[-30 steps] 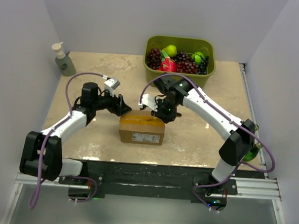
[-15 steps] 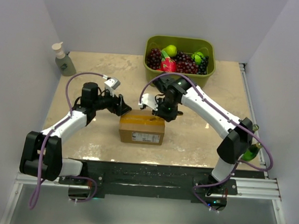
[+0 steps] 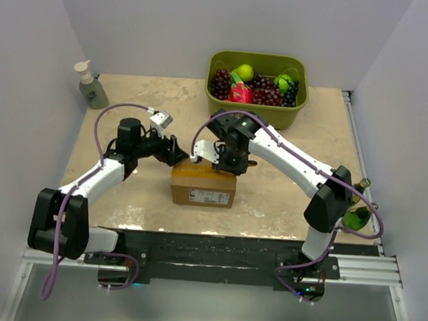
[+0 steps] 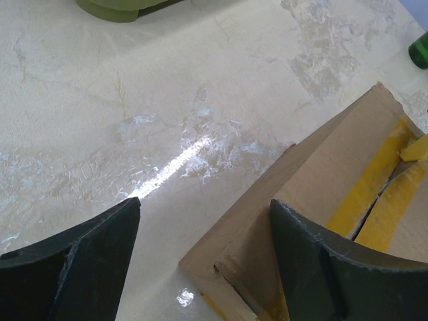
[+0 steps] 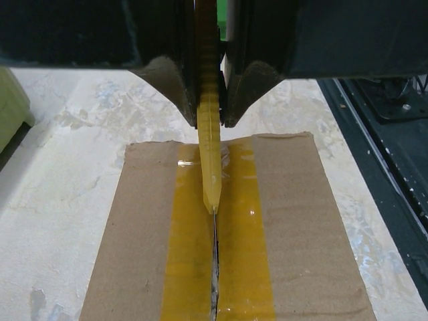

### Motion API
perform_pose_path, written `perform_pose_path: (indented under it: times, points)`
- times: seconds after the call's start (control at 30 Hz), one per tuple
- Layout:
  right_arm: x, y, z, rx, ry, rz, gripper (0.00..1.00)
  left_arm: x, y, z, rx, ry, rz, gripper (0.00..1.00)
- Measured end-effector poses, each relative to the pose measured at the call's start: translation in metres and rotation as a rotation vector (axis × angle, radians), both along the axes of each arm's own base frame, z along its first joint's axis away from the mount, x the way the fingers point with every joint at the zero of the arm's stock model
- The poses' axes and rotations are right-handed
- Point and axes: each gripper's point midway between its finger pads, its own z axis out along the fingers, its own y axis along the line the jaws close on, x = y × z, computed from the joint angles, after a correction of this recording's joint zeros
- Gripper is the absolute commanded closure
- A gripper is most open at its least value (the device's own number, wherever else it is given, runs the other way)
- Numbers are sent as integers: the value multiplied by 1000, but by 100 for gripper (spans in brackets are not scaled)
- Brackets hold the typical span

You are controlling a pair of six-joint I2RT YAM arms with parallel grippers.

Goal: Unpack the express box

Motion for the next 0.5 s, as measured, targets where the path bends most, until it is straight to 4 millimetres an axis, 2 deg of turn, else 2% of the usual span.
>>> perform_pose_path:
  times: [0.13,0.37,0.5]
  points:
    - [0,-10,-1,7,-14,-16,100,0,-1,0,2,1,-1,18]
    - [13,-48,5,7,-34,-92,100,-1,-3,-2,19,-15,-19,21]
    - [17,-50,7,11,-43,-90,100,-1,-4,1,30,-39,-34,16]
